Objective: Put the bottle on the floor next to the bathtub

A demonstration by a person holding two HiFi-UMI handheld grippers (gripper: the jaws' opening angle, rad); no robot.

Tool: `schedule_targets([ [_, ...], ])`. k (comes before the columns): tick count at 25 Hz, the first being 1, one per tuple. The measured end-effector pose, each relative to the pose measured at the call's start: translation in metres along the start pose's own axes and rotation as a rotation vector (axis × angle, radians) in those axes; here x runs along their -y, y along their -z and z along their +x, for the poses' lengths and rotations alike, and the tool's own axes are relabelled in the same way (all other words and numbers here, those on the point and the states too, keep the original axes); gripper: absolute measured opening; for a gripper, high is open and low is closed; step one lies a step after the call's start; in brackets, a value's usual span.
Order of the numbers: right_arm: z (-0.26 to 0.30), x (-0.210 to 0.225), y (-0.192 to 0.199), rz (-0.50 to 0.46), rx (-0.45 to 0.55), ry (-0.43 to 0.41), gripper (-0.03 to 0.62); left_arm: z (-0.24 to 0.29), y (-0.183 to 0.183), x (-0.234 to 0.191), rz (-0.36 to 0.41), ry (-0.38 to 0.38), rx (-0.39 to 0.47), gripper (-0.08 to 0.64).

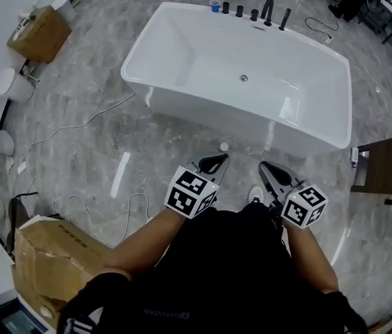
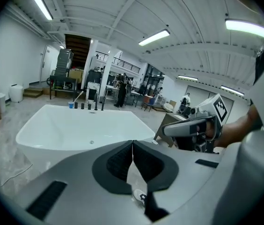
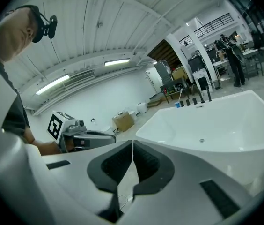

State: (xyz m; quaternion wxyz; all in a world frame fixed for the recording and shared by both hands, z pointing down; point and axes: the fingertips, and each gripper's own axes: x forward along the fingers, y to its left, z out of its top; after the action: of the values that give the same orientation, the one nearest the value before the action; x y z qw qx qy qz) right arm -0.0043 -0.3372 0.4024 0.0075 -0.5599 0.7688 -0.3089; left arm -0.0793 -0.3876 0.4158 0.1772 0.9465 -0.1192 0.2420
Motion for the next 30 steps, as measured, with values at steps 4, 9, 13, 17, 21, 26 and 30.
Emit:
schedule_targets([
  [4, -0.017, -0.002, -0.002, -0.038, -0.002, -0.031, 0.037, -0.007, -0.004, 0.021, -0.003, -0.025, 0.033, 0.017],
  [9, -0.042, 0.008, -0.006, -0.084, -0.032, -0.062, 0.037, -0.007, -0.003, 0.042, -0.055, -0.122, 0.075, 0.017],
  [13, -0.071, 0.012, 0.000, -0.129, -0.062, -0.113, 0.037, -0.011, -0.002, 0.070, -0.088, -0.198, 0.127, 0.017],
  [17, -0.102, 0.022, 0.011, -0.133, -0.072, -0.143, 0.037, -0.008, 0.008, 0.096, -0.107, -0.259, 0.137, 0.017],
  [21, -0.129, 0.033, 0.027, -0.149, -0.094, -0.161, 0.037, -0.010, 0.021, 0.123, -0.139, -0.287, 0.143, 0.017],
  [26, -0.155, 0.045, 0.043, -0.151, -0.111, -0.173, 0.037, -0.009, 0.034, 0.151, -0.147, -0.321, 0.139, 0.017],
  [30, -0.170, 0.044, 0.047, -0.158, -0.116, -0.190, 0.037, -0.010, 0.036, 0.168, -0.144, -0.333, 0.142, 0.017],
])
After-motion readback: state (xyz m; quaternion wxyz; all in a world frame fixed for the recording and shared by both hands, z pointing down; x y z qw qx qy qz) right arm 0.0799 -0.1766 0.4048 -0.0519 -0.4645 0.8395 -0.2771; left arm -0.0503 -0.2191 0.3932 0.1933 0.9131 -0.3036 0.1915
